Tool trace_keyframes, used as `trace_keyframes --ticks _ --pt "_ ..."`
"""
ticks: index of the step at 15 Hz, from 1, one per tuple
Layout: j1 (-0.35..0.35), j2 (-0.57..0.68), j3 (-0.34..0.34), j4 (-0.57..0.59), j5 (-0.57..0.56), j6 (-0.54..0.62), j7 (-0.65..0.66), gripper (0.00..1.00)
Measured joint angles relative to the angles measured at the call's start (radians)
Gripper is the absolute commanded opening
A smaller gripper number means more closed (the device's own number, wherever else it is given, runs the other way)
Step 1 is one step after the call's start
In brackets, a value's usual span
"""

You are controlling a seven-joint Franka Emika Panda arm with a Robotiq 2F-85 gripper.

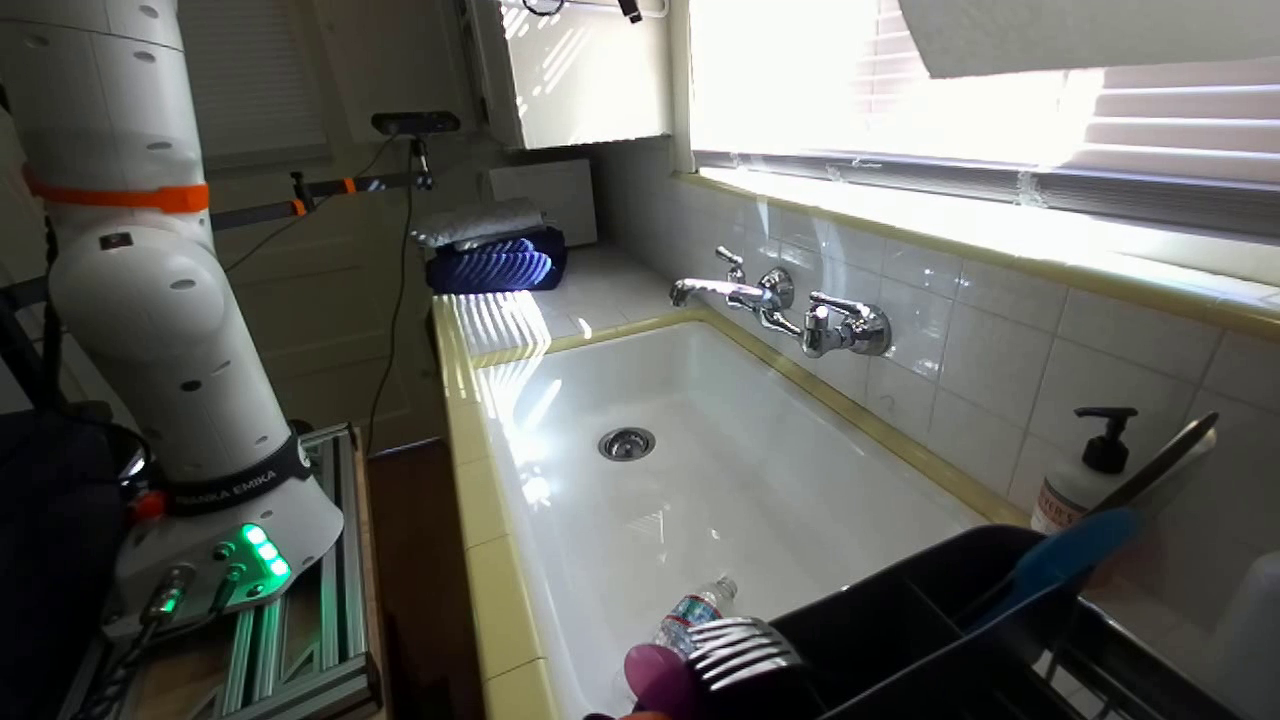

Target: Remove the hanger from the side of the upper cabinet and put it on the left side of the counter.

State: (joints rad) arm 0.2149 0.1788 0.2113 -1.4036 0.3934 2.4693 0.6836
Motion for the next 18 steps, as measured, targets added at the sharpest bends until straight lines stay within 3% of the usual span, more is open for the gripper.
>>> trace_keyframes --ticks 18 --pt "0.049 0.211 0.009 0.33 0.01 -0.002 0.307 1.0"
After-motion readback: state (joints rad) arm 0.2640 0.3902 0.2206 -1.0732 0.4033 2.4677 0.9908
